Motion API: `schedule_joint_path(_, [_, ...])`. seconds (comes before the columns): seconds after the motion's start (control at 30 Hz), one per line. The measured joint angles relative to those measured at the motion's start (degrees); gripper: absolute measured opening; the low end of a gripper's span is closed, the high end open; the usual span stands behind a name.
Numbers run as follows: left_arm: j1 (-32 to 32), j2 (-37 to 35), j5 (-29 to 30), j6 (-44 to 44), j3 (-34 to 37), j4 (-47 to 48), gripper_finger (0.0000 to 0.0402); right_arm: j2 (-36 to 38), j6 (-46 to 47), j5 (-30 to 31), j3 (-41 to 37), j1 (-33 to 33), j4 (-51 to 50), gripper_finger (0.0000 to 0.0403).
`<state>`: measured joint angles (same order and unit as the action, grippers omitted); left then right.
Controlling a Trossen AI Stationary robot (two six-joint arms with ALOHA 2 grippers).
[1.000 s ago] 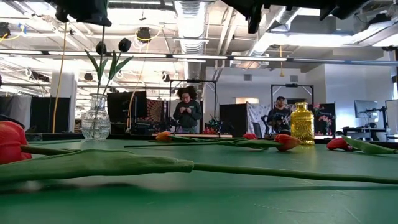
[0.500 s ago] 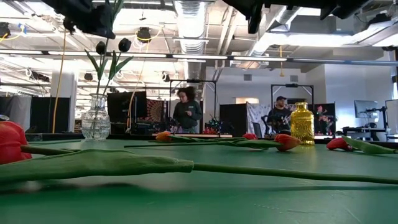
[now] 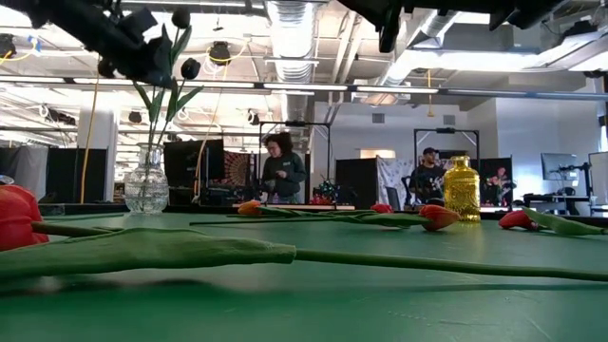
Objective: Sort flowers into vase by color
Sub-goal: Put the black flower into the top transparent vase
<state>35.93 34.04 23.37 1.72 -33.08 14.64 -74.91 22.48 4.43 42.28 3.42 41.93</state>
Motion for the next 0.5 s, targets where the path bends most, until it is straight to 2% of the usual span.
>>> schedule_joint_path(0.13, [0.4, 0.0, -0.1, -0.1, 2.1, -2.3, 0.0002, 0.0, -0.3, 0.0, 0.0, 0.0, -0.1, 0.0244])
schedule_joint_path(0.3, [1.3, 0.1, 5.0, -4.2, 3.6, -1.9, 0.0006, 0.0, -0.3, 0.0, 0.0, 0.0, -0.6, 0.0244])
schedule_joint_path(0.5, [1.9, 0.0, 2.8, -5.6, 3.6, -1.6, 0.0048, 0.0, -0.4, 0.0, 0.0, 0.0, -1.1, 0.0244])
